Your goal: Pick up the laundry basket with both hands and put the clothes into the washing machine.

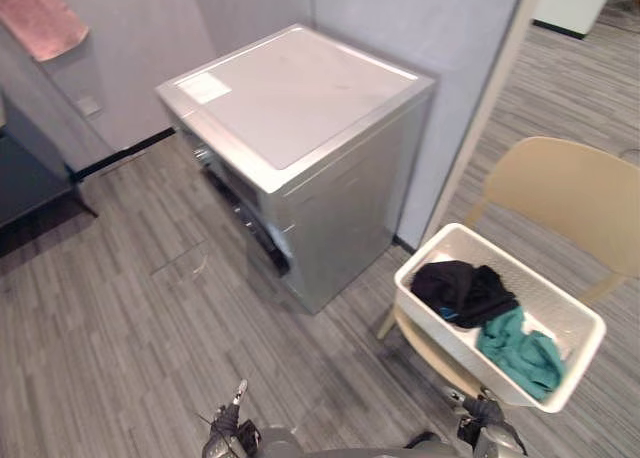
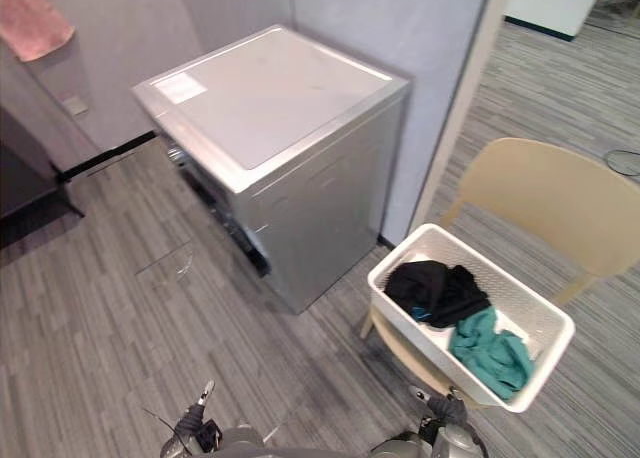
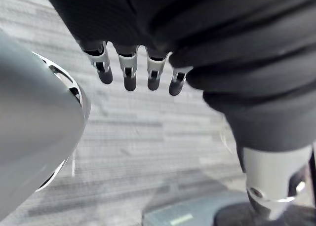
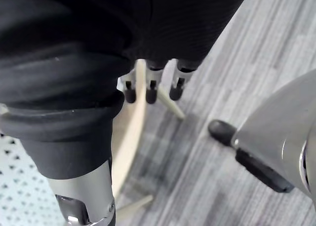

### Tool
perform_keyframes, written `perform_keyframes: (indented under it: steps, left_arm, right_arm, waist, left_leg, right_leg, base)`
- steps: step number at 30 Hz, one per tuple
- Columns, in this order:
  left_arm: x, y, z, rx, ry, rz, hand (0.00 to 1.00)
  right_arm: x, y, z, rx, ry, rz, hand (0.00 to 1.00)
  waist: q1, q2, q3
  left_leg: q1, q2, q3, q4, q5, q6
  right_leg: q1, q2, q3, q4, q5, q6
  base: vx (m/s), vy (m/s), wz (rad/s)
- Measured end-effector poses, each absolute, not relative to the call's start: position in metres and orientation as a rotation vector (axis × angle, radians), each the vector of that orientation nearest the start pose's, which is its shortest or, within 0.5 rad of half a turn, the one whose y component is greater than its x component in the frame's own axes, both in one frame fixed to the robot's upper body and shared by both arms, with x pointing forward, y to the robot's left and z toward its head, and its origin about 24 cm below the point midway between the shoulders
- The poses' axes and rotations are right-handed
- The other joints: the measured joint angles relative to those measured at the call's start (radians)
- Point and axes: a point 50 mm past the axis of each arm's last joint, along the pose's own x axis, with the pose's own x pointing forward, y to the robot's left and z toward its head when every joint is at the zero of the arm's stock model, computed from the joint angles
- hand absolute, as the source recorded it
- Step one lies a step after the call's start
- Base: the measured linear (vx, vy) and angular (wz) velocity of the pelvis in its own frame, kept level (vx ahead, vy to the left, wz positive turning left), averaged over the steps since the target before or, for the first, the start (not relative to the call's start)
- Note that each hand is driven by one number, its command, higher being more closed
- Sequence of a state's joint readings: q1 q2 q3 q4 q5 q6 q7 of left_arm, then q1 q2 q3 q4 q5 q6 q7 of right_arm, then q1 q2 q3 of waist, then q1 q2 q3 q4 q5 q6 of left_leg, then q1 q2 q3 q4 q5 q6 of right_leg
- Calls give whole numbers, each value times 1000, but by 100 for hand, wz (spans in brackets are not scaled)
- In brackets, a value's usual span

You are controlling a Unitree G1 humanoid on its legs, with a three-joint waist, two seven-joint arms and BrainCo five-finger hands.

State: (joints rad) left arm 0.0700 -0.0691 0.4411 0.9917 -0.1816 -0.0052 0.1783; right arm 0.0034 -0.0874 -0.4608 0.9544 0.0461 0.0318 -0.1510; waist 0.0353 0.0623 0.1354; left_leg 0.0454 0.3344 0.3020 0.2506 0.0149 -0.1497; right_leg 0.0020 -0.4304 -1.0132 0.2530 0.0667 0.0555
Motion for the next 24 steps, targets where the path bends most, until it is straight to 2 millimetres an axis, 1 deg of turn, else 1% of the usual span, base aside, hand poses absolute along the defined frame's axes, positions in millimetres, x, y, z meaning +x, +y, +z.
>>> perform_keyframes:
  steps: [1,2,3,4,5,6,7,8,9,10,11,12,13,14,15,16,17,18,19,20,21,22,23,24]
  left_arm:
    - [92,190,-161,-337,1063,649,0]
    - [92,198,-160,-313,1060,653,0]
    - [91,211,-158,-273,1055,658,0]
    - [87,218,-158,-240,1061,659,0]
    - [79,224,-158,-211,1076,661,0]
    - [78,223,-158,-194,1079,648,0]
    - [77,222,-158,-189,1083,645,0]
    - [74,217,-160,-195,1093,637,0]
    - [74,209,-161,-205,1095,618,0]
    - [74,208,-161,-200,1095,609,0]
    - [74,207,-162,-199,1098,604,0]
    - [70,201,-163,-202,1115,597,0]
    - [66,201,-164,-195,1123,595,0]
    - [62,203,-164,-173,1133,592,0]
    - [61,213,-163,-154,1129,614,0]
    - [60,216,-162,-150,1127,623,0]
    - [58,222,-161,-159,1123,653,0]
    - [62,221,-161,-162,1116,650,0]
    - [63,217,-162,-172,1117,643,0]
    - [66,216,-161,-176,1112,642,0]
    - [68,216,-161,-176,1107,642,0]
    - [76,228,-157,-183,1066,679,0]
    - [85,227,-156,-199,1056,680,0]
    - [98,220,-154,-222,1030,661,0]
  right_arm:
    - [118,-246,-144,150,995,-639,0]
    - [115,-238,-148,175,1027,-630,0]
    - [113,-226,-152,212,1052,-624,0]
    - [112,-219,-154,227,1061,-615,0]
    - [109,-216,-156,233,1073,-613,0]
    - [107,-219,-156,228,1077,-619,0]
    - [107,-222,-155,221,1077,-622,0]
    - [109,-228,-153,205,1067,-627,0]
    - [110,-233,-152,194,1062,-634,0]
    - [111,-236,-151,189,1057,-637,0]
    - [108,-238,-151,188,1063,-644,0]
    - [94,-238,-155,188,1095,-663,0]
    - [92,-242,-153,173,1078,-674,0]
    - [95,-236,-152,193,1062,-664,0]
    - [93,-223,-155,213,1072,-636,0]
    - [93,-217,-156,227,1072,-626,0]
    - [95,-207,-157,260,1068,-618,0]
    - [97,-204,-156,269,1058,-609,0]
    - [104,-205,-152,264,1014,-594,0]
    - [108,-206,-149,264,990,-590,0]
    - [109,-204,-149,265,989,-578,0]
    - [112,-189,-150,291,986,-549,0]
    - [113,-194,-150,283,986,-550,0]
    - [106,-204,-149,285,978,-598,0]
  waist:
    - [-19,-10,-2]
    - [-16,-26,-4]
    - [-12,-40,-2]
    - [-9,-59,-6]
    - [3,-71,-12]
    - [11,-73,-12]
    - [12,-72,-13]
    - [16,-74,-17]
    - [15,-63,-14]
    - [12,-60,-10]
    - [9,-57,-5]
    - [5,-29,-4]
    - [7,-24,-5]
    - [3,-11,2]
    - [7,-31,-5]
    - [10,-56,-5]
    - [12,-87,13]
    - [9,-86,26]
    - [7,-65,46]
    - [7,-55,49]
    - [7,-59,49]
    - [6,-127,39]
    - [-19,-139,58]
    - [-22,-136,69]
  left_leg:
    - [7,-23,-1,-72,-37,-49]
    - [6,-37,-3,-103,-57,-75]
    - [16,-54,-6,-140,-67,-86]
    - [29,-70,-8,-157,-67,-86]
    - [48,-90,-10,-169,-71,-79]
    - [59,-107,-10,-170,-76,-70]
    - [62,-120,-10,-175,-78,-67]
    - [72,-146,-11,-190,-88,-48]
    - [76,-179,-18,-209,-97,-32]
    - [76,-202,-33,-220,-91,-20]
    - [76,-212,-49,-228,-96,-10]
    - [93,-224,-87,-239,-92,10]
    - [95,-227,-111,-241,-92,13]
    - [88,-212,-156,-233,-91,18]
    - [68,-205,-203,-229,-94,15]
    - [57,-209,-223,-220,-94,14]
    - [44,-212,-252,-208,-93,17]
    - [46,-208,-267,-215,-81,40]
    - [52,-197,-299,-235,-73,51]
    - [46,-156,-330,-238,-76,48]
    - [41,-142,-346,-244,-76,48]
    - [31,-181,-352,-257,-73,43]
    - [-6,-186,-353,-177,-84,55]
    - [-86,-203,-347,0,-131,82]
  right_leg:
    - [-4,-5,-7,-23,33,-1]
    - [-3,-9,-9,-38,51,2]
    - [6,-12,-12,-60,76,-4]
    - [18,-20,-11,-72,91,-5]
    - [34,-37,-2,-78,108,3]
    - [45,-55,2,-75,117,6]
    - [48,-72,3,-68,122,13]
    - [49,-106,6,-46,125,12]
    - [43,-145,12,-24,129,8]
    - [42,-175,35,-3,143,-10]
    - [40,-186,79,9,162,-36]
    - [24,-194,262,55,226,-116]
    - [7,-189,361,81,241,-134]
    - [-14,-118,547,116,138,-80]
    - [1,3,665,122,-27,-52]
    - [23,18,675,102,-66,-81]
    - [24,20,723,138,-61,-81]
    - [1,19,734,205,-49,-100]
    - [-71,25,775,341,-52,-92]
    - [-95,116,789,352,-174,8]
    - [-110,172,785,337,-210,17]
    - [-109,260,771,164,-313,15]
    - [-97,255,777,184,-320,15]
    - [-69,215,706,188,-326,23]
  base:
    - [-55,439,85]
    - [-87,491,87]
    - [-67,264,53]
    - [-75,316,31]
    - [-57,222,16]
    - [-64,195,11]
    - [-99,148,9]
    - [-118,161,16]
    - [-123,150,27]
    - [-79,93,39]
    - [-105,119,70]
    - [-104,124,71]
    - [-108,113,90]
    - [-55,4,85]
    - [-35,-38,91]
    - [-22,-54,89]
    - [-24,-28,76]
    - [-43,-34,96]
    - [-27,-100,90]
    - [-15,-144,78]
    - [2,-289,77]
    - [44,-269,103]
    - [65,-243,163]
    - [127,-64,148]
